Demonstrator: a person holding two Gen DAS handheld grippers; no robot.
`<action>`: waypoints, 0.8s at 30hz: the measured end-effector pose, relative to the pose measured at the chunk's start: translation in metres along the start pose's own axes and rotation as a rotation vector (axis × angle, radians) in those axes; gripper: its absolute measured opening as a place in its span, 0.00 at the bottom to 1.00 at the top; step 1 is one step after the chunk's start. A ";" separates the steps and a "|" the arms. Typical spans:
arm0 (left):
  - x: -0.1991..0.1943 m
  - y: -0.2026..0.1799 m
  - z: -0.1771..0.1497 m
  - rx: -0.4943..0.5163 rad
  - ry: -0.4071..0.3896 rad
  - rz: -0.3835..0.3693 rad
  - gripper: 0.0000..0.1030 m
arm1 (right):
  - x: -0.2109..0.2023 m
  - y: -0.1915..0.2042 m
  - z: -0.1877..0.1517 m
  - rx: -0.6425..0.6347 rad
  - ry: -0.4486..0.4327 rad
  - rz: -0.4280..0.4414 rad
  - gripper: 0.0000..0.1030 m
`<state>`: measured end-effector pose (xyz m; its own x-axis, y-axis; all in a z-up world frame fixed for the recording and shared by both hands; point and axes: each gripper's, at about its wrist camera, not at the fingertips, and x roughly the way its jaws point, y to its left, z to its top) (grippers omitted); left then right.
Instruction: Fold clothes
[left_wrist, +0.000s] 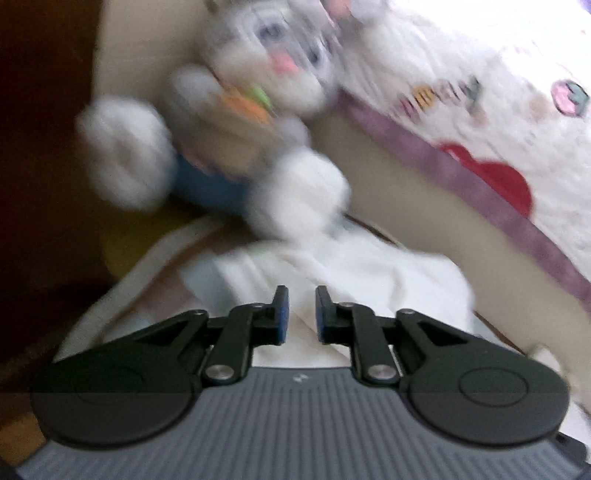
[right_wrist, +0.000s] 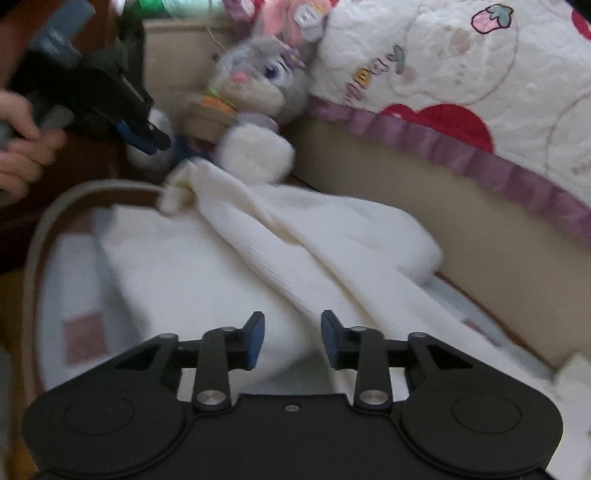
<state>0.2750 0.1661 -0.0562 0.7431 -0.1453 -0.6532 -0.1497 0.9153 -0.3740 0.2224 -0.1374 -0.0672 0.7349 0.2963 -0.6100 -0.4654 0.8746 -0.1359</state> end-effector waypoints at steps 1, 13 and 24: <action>0.008 -0.001 -0.003 -0.020 0.027 -0.015 0.29 | 0.000 0.001 -0.001 0.005 0.038 -0.031 0.38; 0.057 0.007 -0.021 -0.193 0.007 -0.028 0.50 | -0.002 -0.018 -0.059 0.235 0.128 -0.054 0.40; 0.008 -0.015 0.013 -0.118 -0.329 -0.102 0.02 | -0.011 -0.037 -0.080 0.301 -0.008 -0.022 0.05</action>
<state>0.2913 0.1559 -0.0475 0.9252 -0.0873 -0.3694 -0.1241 0.8501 -0.5118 0.1921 -0.2036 -0.1173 0.7478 0.2781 -0.6029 -0.2834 0.9549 0.0889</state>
